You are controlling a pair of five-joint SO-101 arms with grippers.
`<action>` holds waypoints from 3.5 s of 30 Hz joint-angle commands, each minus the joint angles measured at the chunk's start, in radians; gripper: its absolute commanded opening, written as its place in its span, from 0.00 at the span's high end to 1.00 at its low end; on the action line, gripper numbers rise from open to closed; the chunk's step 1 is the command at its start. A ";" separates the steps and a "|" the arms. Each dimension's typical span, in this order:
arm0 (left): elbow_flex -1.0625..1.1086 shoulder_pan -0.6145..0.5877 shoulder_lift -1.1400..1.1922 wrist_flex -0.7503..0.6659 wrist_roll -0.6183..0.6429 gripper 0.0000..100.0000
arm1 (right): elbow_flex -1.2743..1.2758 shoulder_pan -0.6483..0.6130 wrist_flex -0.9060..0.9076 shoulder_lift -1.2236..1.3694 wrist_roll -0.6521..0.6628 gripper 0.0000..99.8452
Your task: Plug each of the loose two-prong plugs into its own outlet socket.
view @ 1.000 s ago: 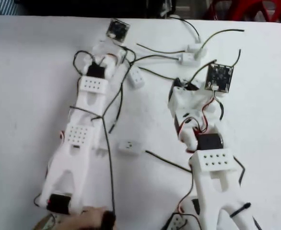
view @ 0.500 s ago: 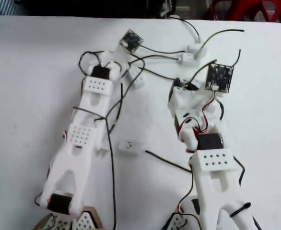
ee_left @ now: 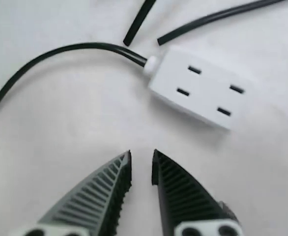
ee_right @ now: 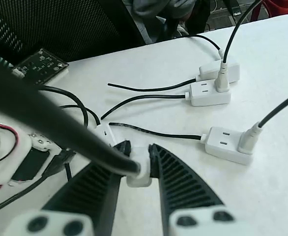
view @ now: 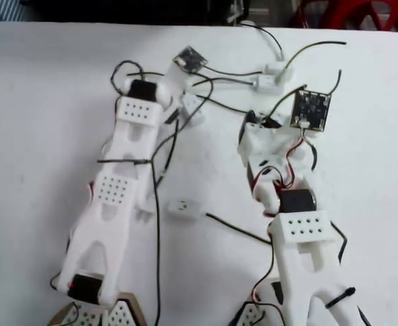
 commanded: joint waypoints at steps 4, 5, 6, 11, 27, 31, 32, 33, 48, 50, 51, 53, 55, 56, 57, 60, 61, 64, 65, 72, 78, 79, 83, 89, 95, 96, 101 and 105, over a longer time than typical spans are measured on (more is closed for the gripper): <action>-0.028 0.004 -0.260 0.176 0.011 0.97 | -0.012 0.007 -0.022 -0.005 -0.005 0.98; -0.028 -0.007 -0.285 0.176 0.012 0.97 | -0.014 0.007 -0.022 -0.005 -0.002 0.98; -0.028 -0.019 -0.306 0.176 0.012 0.97 | -0.014 0.005 -0.022 -0.005 0.000 0.98; -0.026 -0.070 -0.421 0.176 0.084 0.97 | -0.118 0.008 -0.001 0.127 0.003 0.98; -0.026 -0.269 -0.734 0.176 0.196 0.97 | -1.129 -0.104 0.096 1.201 0.339 0.98; -0.028 -0.312 -0.746 0.176 0.209 0.97 | -1.450 -0.111 0.214 1.452 0.400 0.98; -0.028 -0.318 -0.748 0.176 0.209 0.97 | -1.530 -0.111 0.245 1.509 0.414 0.98; -0.028 -0.326 -0.748 0.176 0.209 0.97 | -1.611 -0.111 0.275 1.563 0.433 0.98; -0.029 -0.352 -0.748 0.173 0.209 0.97 | -2.559 -0.188 0.885 2.032 0.410 0.98; -0.029 -0.363 -0.748 0.172 0.209 0.97 | -2.644 -0.196 0.961 2.054 0.405 0.98; -0.029 -0.364 -0.748 0.172 0.209 0.97 | -2.670 -0.199 0.987 2.058 0.388 0.98; -0.029 -0.371 -0.748 0.170 0.209 0.97 | -2.662 -0.202 1.018 2.052 0.350 0.98; -0.029 -0.380 -0.748 0.170 0.209 0.97 | -2.661 -0.202 1.047 2.048 0.324 0.98; -0.029 -0.384 -0.748 0.170 0.209 0.97 | -2.661 -0.202 1.066 2.046 0.310 0.98; -0.029 -0.390 -0.746 0.170 0.209 0.97 | -2.661 -0.203 1.082 2.045 0.295 0.98; -0.029 -0.406 -0.740 0.170 0.209 0.97 | -2.661 -0.203 1.141 2.034 0.253 0.98; -0.028 -0.407 -0.739 0.170 0.209 0.97 | -2.661 -0.203 1.156 2.028 0.238 0.98; -0.028 -0.414 -0.739 0.170 0.209 0.97 | -2.661 -0.203 1.190 2.018 0.150 0.98; -0.029 -0.415 -0.739 0.170 0.209 0.97 | -2.661 -0.203 1.194 2.014 0.109 0.98; -0.028 -0.417 -0.739 0.170 0.209 0.97 | -2.661 -0.205 1.193 2.009 -0.186 0.98; -0.026 -0.410 -0.736 0.170 0.209 0.97 | -2.661 -0.197 1.227 1.979 -0.284 0.98; -0.025 -0.409 -0.734 0.170 0.209 0.97 | -2.661 -0.194 1.251 1.956 -0.284 0.98; -0.025 -0.371 -0.670 0.170 0.207 0.96 | -2.661 -0.165 1.354 1.831 -0.282 0.98; -0.025 -0.318 -0.483 0.173 0.210 0.79 | -2.650 -0.065 1.369 1.709 -0.215 0.98; -0.025 -0.232 -0.328 0.173 0.281 0.73 | -2.648 -0.021 1.374 1.647 -0.138 0.98; -0.025 -0.209 -0.308 0.173 0.290 0.72 | -2.647 -0.021 1.374 1.636 -0.124 0.98; -0.026 -0.116 -0.269 0.170 0.344 0.69 | -2.647 -0.007 1.377 1.561 -0.071 0.98; -0.026 -0.061 -0.259 0.170 0.382 0.67 | -2.582 0.019 1.379 1.478 -0.008 0.98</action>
